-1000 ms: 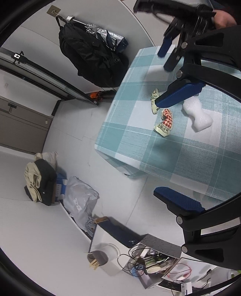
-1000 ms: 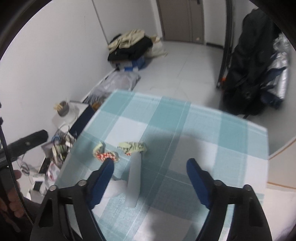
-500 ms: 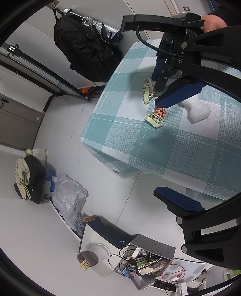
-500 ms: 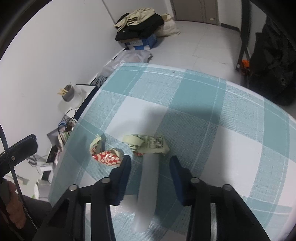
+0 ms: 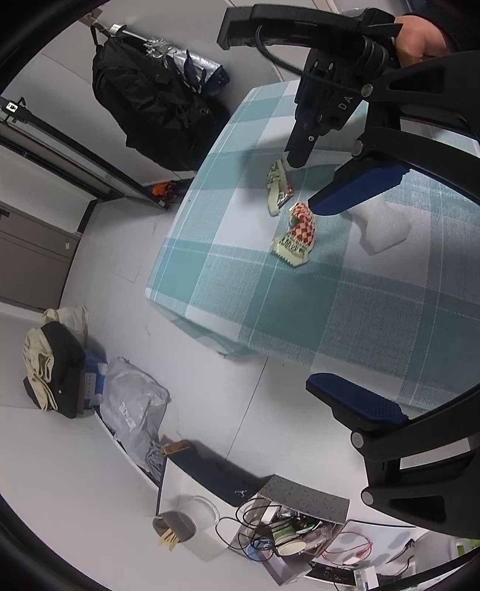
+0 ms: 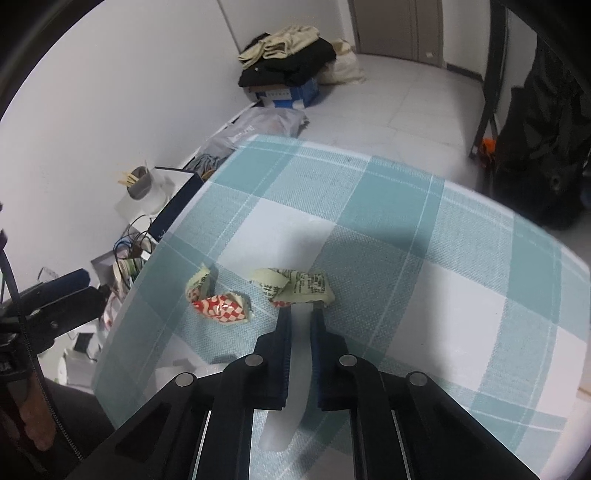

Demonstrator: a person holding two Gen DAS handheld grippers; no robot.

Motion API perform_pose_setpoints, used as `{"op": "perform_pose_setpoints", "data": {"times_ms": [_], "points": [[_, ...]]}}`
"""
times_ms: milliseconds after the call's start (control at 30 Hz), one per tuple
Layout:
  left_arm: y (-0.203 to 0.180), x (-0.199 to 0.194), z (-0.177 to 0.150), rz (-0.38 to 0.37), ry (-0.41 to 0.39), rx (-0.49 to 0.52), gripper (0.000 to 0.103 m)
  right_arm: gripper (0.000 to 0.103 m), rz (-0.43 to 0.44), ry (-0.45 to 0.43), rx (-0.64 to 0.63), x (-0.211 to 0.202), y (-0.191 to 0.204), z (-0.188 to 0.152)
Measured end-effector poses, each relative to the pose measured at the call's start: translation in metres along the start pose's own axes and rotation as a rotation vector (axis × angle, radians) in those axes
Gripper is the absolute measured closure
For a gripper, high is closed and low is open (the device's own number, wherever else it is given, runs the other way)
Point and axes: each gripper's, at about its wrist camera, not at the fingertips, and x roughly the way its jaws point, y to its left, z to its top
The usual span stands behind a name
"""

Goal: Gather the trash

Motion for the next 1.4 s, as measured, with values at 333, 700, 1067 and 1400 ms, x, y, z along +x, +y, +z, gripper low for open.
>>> {"op": "perform_pose_setpoints", "data": {"times_ms": [333,700,1067,1400], "points": [[-0.035,0.013,-0.015,-0.050,0.047,0.128,0.018,0.096,-0.002,-0.112,0.057,-0.045,-0.024,-0.014],[-0.067,0.030,-0.033,-0.029,0.116,0.263,0.018,0.096,-0.024,-0.192,0.119,-0.077,-0.054,-0.022],[-0.083,0.036,-0.037,-0.016,0.114,0.326,0.020,0.096,-0.046,-0.224,0.131,-0.095,-0.064,-0.027],[-0.088,0.040,-0.039,-0.037,0.141,0.308,0.056,0.096,-0.047,-0.237,0.152,-0.104,-0.070,-0.034]]}}
